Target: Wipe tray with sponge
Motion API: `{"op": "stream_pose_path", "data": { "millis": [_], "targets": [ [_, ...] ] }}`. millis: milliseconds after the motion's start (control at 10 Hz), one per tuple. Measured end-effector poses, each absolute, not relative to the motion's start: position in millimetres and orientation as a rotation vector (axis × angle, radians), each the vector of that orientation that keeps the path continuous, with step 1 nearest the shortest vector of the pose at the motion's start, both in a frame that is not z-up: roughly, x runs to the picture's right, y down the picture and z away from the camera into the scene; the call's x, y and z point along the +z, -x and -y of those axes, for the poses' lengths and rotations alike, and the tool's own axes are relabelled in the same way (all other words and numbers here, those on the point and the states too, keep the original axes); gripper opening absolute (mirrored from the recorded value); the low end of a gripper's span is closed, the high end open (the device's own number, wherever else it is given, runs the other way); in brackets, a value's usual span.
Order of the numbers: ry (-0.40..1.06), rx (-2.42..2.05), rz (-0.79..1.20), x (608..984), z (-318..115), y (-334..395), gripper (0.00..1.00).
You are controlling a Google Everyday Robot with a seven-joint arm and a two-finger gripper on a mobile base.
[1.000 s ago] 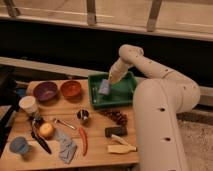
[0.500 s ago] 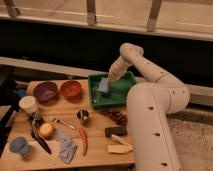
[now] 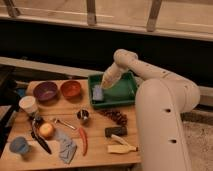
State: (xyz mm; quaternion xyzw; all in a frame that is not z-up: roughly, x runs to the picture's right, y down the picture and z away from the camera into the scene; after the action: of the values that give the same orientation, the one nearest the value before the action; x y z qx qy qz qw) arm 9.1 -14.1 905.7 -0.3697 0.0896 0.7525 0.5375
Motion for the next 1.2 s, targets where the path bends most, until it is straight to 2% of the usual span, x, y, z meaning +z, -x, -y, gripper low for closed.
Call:
{"op": "stream_pose_path", "data": {
  "millis": [400, 700, 1000, 1200],
  "targets": [
    [0.805, 1.839, -0.260, 915.0, 21.8, -44.6, 0.00],
    [0.751, 1.891, -0.277, 940.7, 53.4, -86.7, 0.00],
    [0.765, 1.872, -0.254, 950.7, 68.5, -79.6, 0.00],
    [0.790, 1.840, -0.227, 942.6, 66.5, -64.6, 0.00]
  ]
}}
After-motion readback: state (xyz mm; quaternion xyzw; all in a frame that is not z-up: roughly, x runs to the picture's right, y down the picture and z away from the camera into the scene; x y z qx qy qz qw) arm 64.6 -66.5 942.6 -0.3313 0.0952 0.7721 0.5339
